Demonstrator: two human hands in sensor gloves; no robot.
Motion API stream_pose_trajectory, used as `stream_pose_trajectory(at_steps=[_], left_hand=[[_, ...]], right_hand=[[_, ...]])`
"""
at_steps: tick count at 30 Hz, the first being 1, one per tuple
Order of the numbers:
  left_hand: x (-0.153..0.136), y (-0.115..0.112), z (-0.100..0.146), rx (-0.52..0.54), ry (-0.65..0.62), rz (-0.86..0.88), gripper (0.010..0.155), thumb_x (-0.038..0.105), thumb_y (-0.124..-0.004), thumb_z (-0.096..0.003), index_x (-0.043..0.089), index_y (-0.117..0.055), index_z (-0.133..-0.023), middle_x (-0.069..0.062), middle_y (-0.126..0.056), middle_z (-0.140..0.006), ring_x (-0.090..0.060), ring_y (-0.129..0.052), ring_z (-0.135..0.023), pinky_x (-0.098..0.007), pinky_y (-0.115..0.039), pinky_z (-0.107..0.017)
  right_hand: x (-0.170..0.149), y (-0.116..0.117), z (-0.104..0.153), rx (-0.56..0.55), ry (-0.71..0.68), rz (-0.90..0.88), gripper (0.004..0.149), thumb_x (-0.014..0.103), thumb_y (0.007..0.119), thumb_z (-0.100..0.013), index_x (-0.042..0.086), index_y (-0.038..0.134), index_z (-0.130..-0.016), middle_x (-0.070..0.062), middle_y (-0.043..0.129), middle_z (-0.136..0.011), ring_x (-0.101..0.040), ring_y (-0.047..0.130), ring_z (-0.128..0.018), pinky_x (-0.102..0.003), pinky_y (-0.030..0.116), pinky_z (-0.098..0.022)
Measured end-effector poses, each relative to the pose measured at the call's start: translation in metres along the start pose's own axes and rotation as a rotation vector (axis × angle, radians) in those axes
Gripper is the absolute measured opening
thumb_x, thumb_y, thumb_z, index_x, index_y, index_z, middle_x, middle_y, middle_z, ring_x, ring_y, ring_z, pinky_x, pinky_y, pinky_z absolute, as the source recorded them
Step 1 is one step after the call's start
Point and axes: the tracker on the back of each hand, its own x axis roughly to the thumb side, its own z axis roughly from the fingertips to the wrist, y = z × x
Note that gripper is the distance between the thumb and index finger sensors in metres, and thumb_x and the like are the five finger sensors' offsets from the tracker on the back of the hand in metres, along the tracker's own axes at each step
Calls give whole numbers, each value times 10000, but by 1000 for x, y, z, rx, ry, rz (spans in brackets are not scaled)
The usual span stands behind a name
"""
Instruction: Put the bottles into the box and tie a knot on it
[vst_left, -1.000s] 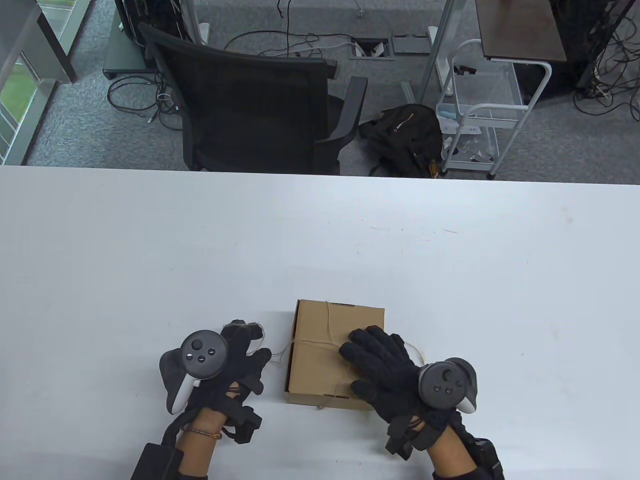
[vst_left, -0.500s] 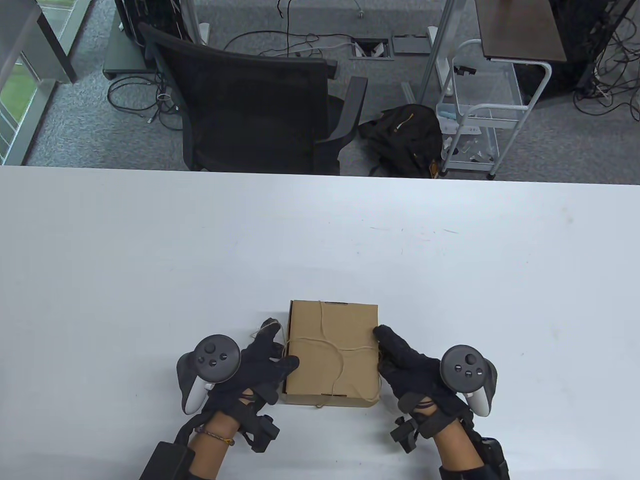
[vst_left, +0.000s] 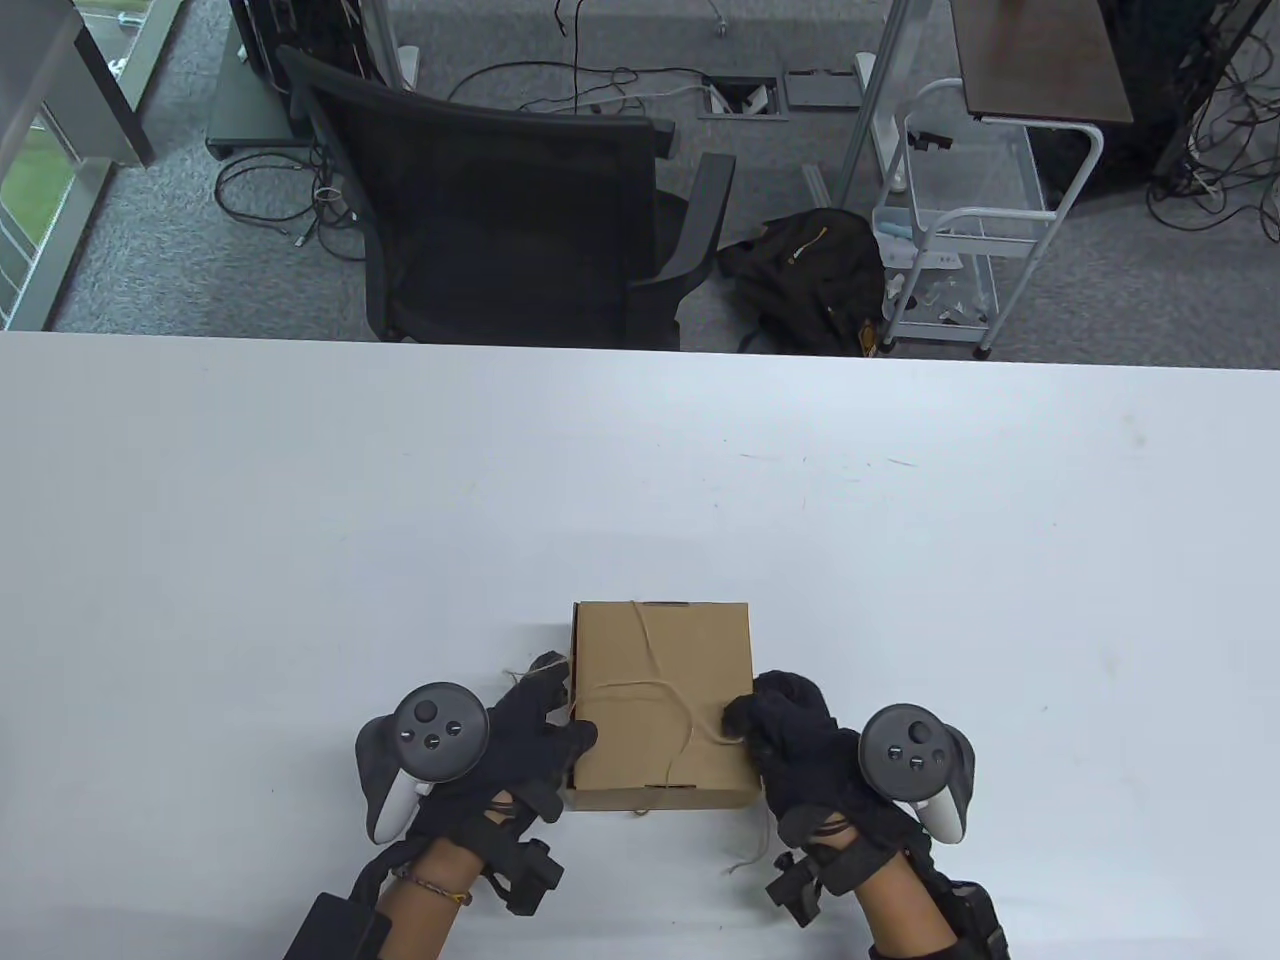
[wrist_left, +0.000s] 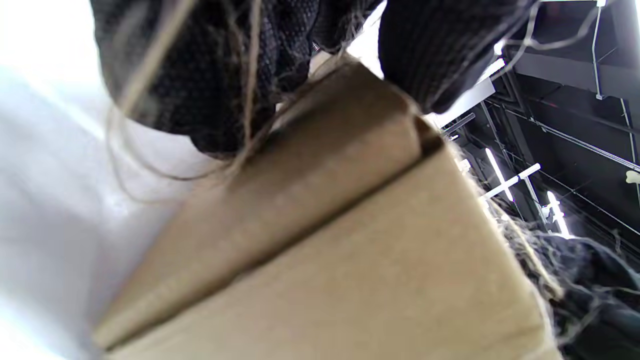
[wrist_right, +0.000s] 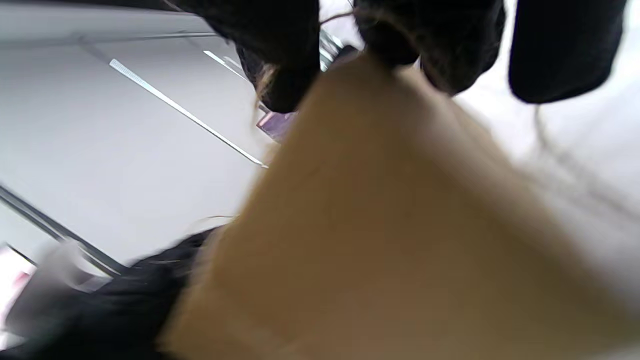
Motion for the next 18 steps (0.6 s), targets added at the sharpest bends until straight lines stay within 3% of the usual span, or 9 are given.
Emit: stream_pose_trajectory(at_steps=[5, 9, 14, 16, 18], left_hand=[[-2, 6, 0, 47, -23, -38, 857, 440, -910, -478, 93, -518, -1156, -339, -793, -1052, -486, -1055, -661, -495, -938, -468], [-1, 6, 0, 66, -30, -43, 788, 444, -915, -474, 167, -611, -1145, -367, -813, -1026, -492, -1074, -619, -492, -956, -432], [8, 4, 2, 101, -38, -129, 666, 448, -914, -475, 225, -748, -1080, -365, -854, -990, -464, -1106, -556, -464, -976, -382], [13, 5, 4, 128, -36, -205, 608, 421, -910, -481, 247, -786, -1051, -351, -889, -960, -437, -1126, -517, -446, -983, -353], [19, 9, 5, 169, -40, -289, 469, 376, -898, -491, 274, -861, -948, -269, -932, -921, -363, -1136, -493, -416, -981, -349]], right_hand=[[5, 3, -1, 136, -81, -112, 400, 180, 671, -488, 174, 819, -860, -407, 233, -1045, -725, 431, -841, -798, 618, -521], [13, 5, 0, 163, -127, -124, 400, 186, 674, -488, 187, 825, -858, -396, 197, -1052, -743, 366, -838, -821, 591, -502], [7, 8, -2, 240, -111, -58, 395, 196, 676, -493, 218, 821, -860, -374, 108, -1047, -733, 322, -854, -840, 558, -502], [3, 8, -3, 224, -93, -100, 398, 201, 676, -494, 215, 817, -866, -379, 126, -1044, -731, 333, -852, -841, 561, -497], [-1, 4, -3, 208, -33, -118, 403, 204, 663, -503, 209, 794, -884, -392, 205, -1043, -709, 398, -860, -830, 571, -508]])
